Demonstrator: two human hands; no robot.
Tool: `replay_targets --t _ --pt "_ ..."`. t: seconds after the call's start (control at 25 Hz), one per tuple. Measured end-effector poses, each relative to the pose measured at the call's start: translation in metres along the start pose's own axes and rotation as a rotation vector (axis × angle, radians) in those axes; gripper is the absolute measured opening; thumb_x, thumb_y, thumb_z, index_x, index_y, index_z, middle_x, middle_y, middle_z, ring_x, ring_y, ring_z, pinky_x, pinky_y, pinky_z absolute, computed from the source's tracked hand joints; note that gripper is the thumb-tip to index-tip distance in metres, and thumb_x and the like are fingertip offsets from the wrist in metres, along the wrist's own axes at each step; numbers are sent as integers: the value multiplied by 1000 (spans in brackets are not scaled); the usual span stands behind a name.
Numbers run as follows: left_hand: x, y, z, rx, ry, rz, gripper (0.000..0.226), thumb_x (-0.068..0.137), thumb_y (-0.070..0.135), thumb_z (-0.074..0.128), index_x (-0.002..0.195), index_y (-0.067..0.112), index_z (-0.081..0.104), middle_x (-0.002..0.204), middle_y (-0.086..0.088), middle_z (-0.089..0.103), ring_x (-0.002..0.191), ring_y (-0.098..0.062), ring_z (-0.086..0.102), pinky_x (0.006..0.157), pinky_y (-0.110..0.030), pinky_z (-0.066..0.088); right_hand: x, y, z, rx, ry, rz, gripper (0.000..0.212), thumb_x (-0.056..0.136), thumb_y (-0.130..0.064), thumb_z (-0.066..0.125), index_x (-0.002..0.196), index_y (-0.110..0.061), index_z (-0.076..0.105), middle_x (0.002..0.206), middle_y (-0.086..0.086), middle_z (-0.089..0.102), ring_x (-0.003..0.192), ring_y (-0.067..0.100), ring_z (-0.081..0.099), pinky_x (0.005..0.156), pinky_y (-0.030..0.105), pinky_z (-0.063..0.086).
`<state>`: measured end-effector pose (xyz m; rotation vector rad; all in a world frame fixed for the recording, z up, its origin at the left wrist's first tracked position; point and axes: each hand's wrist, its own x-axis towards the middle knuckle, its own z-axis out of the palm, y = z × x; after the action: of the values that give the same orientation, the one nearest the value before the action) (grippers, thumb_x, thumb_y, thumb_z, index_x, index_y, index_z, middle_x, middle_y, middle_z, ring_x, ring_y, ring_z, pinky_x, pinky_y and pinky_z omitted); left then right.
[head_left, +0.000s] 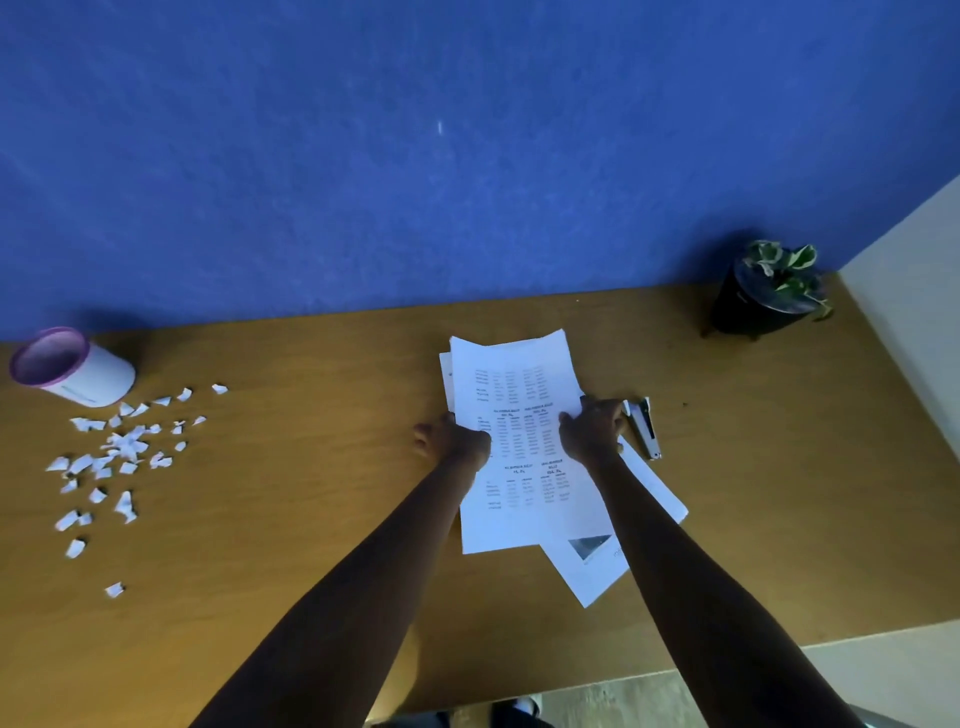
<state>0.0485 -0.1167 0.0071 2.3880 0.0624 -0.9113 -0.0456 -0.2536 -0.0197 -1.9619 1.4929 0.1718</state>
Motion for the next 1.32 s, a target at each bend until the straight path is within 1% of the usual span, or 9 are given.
replay_targets --t 0.2,0.32,0.48,0.6,0.72,0.84,1.04,1.2,1.32 --pt "9 -1 0 13 -2 -25 40 91 15 59 130 11 50 145 -16 33 119 -30 45 95 -36 50 -1 8 2 220 58 -39 54 90 -23 65 135 -5 43 138 12 38 127 36 46 105 39 40" --pt "12 2 -2 -49 -25 -92 57 93 15 56 146 6 38 155 -18 30 138 -36 37 113 -41 37 2 7 -1 129 36 -85 51 87 -33 66 128 -5 54 129 18 52 120 38 53 101 41 45" --pt "-9 8 3 -359 90 -154 73 93 11 57 151 5 13 135 -12 49 110 -29 58 87 -35 53 1 6 1 94 8 -155 48 87 -40 62 125 -11 56 124 15 63 119 39 56 102 50 45" --pt "-17 5 6 -336 138 -129 92 89 19 63 155 11 -1 127 -9 55 109 -31 61 90 -42 55 -5 2 -3 168 7 -196 45 92 -25 63 129 -4 49 128 15 61 115 37 59 89 38 50" --pt "-18 1 11 -281 134 -89 56 88 23 64 139 10 46 125 -7 64 105 -30 66 86 -40 58 -2 2 -18 195 -48 -216 43 93 -14 63 130 -6 42 126 15 61 109 36 63 76 32 48" --pt "-25 -1 14 -260 131 -30 29 80 25 59 105 16 70 106 -2 73 88 -26 71 75 -41 62 11 5 -36 57 -151 -227 51 93 -22 63 136 -5 42 134 16 57 119 36 57 89 39 49" --pt "-51 -8 33 -328 45 -221 47 69 28 49 111 12 63 120 -6 62 101 -27 64 89 -41 57 21 18 -55 -293 -293 -246 50 97 -22 53 138 1 38 144 19 45 133 31 44 104 33 36" --pt "-80 -12 47 -118 1 -232 18 92 20 45 109 15 50 136 -10 44 108 -27 43 90 -33 38 14 30 -48 -419 -183 -288 41 100 -19 43 133 6 39 141 22 46 135 32 42 109 32 31" --pt "-78 -12 53 -102 -12 -230 33 91 29 46 120 14 51 140 -17 40 119 -35 41 98 -33 35 3 38 -34 -407 -123 -314 62 96 -31 56 140 4 32 149 26 31 141 36 31 114 39 28"
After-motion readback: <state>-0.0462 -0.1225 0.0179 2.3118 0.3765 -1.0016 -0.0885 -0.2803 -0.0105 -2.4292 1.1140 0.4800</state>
